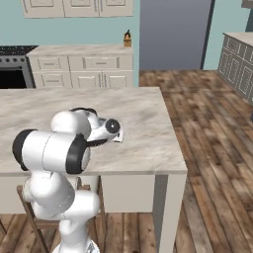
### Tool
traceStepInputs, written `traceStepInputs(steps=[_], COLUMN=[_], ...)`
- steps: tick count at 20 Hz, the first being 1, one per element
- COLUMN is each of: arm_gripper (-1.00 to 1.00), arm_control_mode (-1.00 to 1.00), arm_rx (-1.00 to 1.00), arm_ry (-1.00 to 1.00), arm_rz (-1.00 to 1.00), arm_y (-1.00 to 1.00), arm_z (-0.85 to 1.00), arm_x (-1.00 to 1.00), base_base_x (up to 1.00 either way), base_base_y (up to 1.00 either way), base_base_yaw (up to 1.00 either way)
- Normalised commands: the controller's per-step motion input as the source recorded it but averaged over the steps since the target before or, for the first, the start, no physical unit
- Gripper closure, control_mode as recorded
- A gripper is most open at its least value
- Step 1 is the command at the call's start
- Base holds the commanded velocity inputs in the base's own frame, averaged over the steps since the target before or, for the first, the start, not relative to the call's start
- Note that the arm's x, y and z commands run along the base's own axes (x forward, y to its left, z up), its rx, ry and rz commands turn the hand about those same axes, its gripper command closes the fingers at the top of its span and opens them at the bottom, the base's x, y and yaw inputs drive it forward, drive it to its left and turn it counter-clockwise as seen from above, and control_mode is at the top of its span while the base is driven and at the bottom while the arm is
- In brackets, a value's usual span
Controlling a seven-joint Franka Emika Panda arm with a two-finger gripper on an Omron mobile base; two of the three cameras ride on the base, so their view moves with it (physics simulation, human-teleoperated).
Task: Retrieve the tupperware and aluminum foil from the cabinet and place them on the dining counter near the plate with cucumber and sweet potato to prepare for storing leftovers.
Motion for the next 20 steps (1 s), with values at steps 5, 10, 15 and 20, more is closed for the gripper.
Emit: traceStepInputs(steps=[5, 10, 15, 20], arm_gripper=[1.0, 1.0, -1.0, -1.0], arm_control_mode=[-1.0, -1.0, -1.0, -1.0], arm_rx=[-0.02, -0.05, -0.04, 0.0], arm_ry=[0.12, 0.15, 0.14, 0.09], arm_rz=[0.0, 0.0, 0.0, 0.0], arm_y=[0.33, 0.16, 0.02, -0.03], arm_z=[-0.48, -0.34, -0.21, 0.04], arm_x=[-0.02, -0.38, -0.36, -0.03], base_base_x=[0.0, 0.0, 0.0, 0.0], base_base_y=[0.0, 0.0, 0.0, 0.0], base_base_yaw=[0.0, 0.0, 0.0, 0.0])
